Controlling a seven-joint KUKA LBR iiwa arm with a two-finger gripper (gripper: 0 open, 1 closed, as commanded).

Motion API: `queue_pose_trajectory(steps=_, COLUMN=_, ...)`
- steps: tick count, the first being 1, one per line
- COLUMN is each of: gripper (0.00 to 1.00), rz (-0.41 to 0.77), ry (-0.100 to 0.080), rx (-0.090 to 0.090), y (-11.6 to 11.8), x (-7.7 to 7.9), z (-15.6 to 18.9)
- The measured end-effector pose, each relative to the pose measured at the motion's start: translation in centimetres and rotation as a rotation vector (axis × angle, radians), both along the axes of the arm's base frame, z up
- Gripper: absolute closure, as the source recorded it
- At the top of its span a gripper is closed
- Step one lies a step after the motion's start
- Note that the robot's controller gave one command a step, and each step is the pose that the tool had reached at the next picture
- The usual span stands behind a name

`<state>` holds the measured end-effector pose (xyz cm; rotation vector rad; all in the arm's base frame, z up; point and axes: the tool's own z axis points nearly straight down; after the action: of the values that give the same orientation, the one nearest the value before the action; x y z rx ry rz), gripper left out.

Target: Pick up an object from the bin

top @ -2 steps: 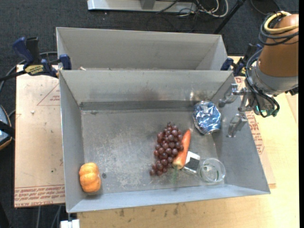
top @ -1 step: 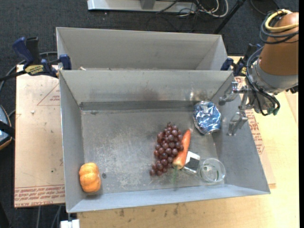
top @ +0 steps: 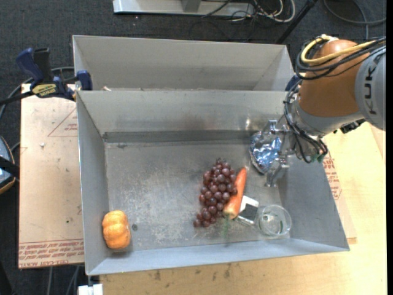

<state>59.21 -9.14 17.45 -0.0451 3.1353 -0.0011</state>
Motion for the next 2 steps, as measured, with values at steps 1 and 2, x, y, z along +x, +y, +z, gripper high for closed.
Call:
queue_pose_trajectory(steps=1, gripper=0.0, rz=0.274, ry=0.003, rx=0.0, y=7.8, x=1.4, z=-1.6)
queue_pose_trajectory(steps=2, gripper=0.0, rz=0.205, ry=0.004, rx=0.002, y=8.8, x=-1.1, z=-4.1)
